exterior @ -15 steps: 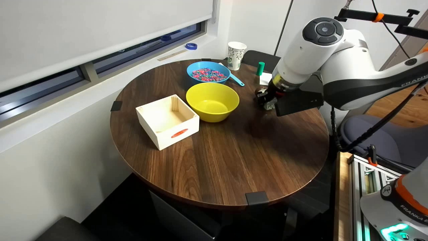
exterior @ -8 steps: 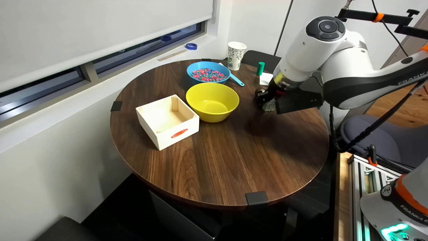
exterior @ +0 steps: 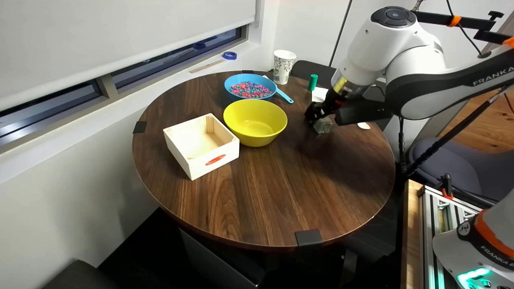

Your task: Turn the salt bottle upright

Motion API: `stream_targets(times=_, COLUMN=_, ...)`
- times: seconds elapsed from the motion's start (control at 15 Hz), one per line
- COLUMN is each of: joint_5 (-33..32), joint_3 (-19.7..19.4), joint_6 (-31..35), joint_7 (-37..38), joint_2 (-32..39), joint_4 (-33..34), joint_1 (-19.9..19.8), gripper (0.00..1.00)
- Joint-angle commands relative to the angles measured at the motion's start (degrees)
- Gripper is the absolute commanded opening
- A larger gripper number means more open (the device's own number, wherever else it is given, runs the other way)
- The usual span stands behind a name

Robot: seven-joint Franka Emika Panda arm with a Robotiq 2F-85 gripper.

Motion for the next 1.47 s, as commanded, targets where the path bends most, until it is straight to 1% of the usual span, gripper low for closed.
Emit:
stream_targets(times=0.0, joint_5=9.89, joint_3=-1.65, joint_6=-0.7, joint_7=-11.97, joint_2=-1.58, joint_4=-0.21, joint_1=-0.58, gripper=1.0)
stream_targets(times=0.07, joint_5=14.13, joint_3=-2.46, joint_6=-1.05, joint_7=-16.54, joint_2=-1.8, joint_4=0.04, joint_1=-0.4, gripper=0.99)
stream_targets(times=0.2, joint_5=18.87, joint_3=-3.24, joint_6=-2.7, joint_7=-22.28, joint_2=-2.36, joint_4=1.02, joint_1=-1.12, gripper=1.0)
stream_targets(times=0.47, joint_5=24.99, joint_3=-4.27, joint_6=-6.59, joint_7=-30.41, joint_2=-2.03, joint_4=3.94, joint_1=-2.73, gripper=1.0)
stream_targets(times=1.0, joint_5=35.43, joint_3=-6.96, joint_6=-14.9, joint_7=-41.51, joint_2=1.53, joint_4=10.7, joint_1=-4.19, gripper=1.0)
stream_targets(times=1.4, joint_5=40.34, joint_3=-8.48, joint_6=-21.69, joint_7=-45.65, joint_2=6.45, joint_4=16.92, joint_1=-4.85, gripper=1.0)
